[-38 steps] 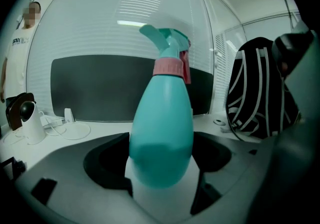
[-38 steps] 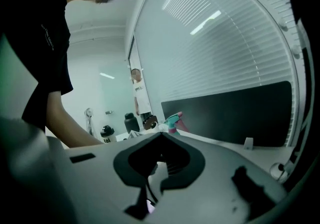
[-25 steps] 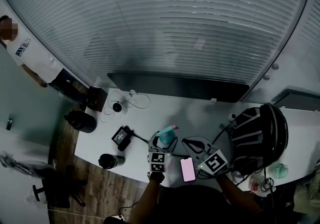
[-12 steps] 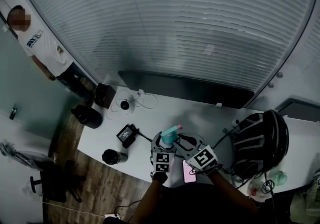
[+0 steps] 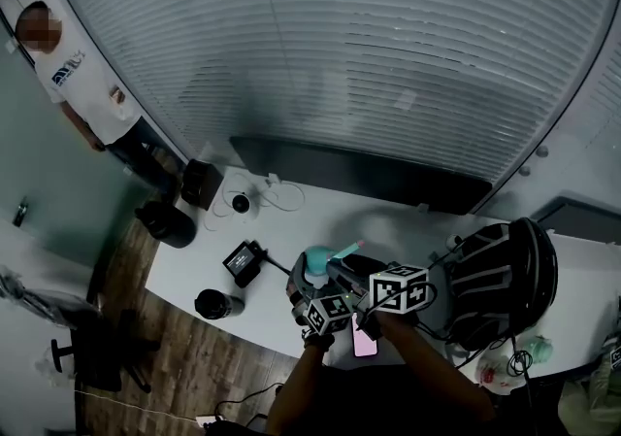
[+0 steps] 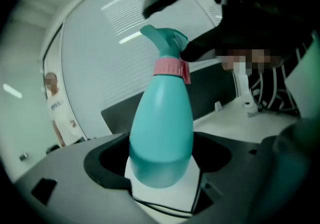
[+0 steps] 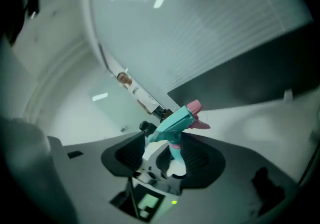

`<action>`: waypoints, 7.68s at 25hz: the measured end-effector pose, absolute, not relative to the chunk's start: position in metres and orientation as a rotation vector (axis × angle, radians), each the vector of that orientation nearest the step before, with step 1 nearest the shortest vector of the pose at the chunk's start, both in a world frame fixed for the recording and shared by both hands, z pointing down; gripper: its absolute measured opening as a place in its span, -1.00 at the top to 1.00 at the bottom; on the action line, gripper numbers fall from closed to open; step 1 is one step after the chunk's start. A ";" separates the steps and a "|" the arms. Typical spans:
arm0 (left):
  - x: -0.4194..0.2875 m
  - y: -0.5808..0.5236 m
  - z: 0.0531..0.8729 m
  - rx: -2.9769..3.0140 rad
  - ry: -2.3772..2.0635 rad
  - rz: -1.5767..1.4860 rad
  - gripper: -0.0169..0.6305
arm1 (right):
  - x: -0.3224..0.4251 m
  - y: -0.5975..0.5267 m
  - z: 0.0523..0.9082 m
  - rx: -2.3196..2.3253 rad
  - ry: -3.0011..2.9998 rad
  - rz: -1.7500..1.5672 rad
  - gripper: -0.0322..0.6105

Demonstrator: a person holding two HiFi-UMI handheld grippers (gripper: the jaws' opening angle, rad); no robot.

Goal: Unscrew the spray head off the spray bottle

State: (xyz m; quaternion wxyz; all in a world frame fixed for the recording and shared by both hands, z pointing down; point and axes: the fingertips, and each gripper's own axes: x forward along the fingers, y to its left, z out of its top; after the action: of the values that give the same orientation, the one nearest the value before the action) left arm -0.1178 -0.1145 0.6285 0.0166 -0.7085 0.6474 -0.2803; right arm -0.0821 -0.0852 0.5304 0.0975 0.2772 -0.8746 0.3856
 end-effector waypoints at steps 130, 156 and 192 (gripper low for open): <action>-0.084 -0.132 0.664 -2.880 1.422 -0.419 -0.22 | -0.052 -0.083 0.451 0.844 -2.707 0.002 0.69; -0.078 -0.171 0.770 -3.020 1.442 -0.601 -0.23 | 0.023 -0.082 0.504 1.111 -2.834 0.331 0.69; -0.086 0.027 0.514 -2.844 1.456 -0.024 0.93 | 0.053 0.006 0.481 1.074 -3.140 0.271 0.69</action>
State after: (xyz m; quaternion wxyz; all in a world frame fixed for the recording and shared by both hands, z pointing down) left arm -0.0861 0.0270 0.5144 -0.0269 -0.8898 0.4556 -0.0074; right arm 0.0531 0.0061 0.4809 -0.0939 0.3210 -0.9389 0.0811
